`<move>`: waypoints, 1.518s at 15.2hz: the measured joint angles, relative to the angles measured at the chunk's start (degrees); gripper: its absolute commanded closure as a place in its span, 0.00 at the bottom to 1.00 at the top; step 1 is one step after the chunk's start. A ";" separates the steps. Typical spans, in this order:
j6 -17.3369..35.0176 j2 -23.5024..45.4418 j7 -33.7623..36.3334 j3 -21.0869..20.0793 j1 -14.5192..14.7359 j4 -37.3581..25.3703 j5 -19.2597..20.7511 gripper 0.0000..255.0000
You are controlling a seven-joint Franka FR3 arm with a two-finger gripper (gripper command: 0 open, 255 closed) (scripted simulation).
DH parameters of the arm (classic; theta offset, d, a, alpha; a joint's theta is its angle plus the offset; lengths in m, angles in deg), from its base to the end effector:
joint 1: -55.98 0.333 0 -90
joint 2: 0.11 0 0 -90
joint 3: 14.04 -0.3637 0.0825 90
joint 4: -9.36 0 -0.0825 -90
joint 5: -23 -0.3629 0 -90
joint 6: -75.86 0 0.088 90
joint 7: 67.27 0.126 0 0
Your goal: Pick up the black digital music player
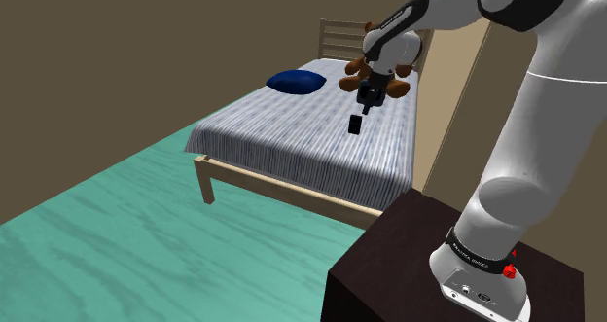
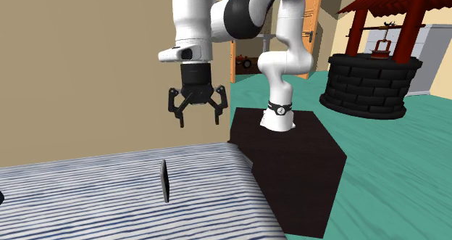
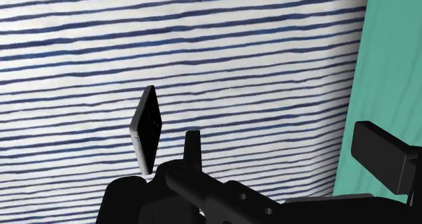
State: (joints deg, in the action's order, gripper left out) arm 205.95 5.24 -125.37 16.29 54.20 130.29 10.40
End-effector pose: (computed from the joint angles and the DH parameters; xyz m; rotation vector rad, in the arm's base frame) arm 0.4759 -0.2820 0.4266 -3.0615 -0.4978 -0.2292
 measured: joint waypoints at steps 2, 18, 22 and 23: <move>-0.09 5.06 -4.23 -0.06 -1.50 -4.53 -3.65 0.00; 2.38 23.86 -16.41 -4.44 -9.41 -19.50 -15.34 1.00; 2.44 23.88 -16.47 -4.45 -9.45 -19.51 -15.39 1.00; 2.45 23.88 -16.47 -4.45 -9.45 -19.51 -15.39 1.00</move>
State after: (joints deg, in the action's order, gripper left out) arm 208.39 29.13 -141.84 11.83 44.75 110.78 -4.98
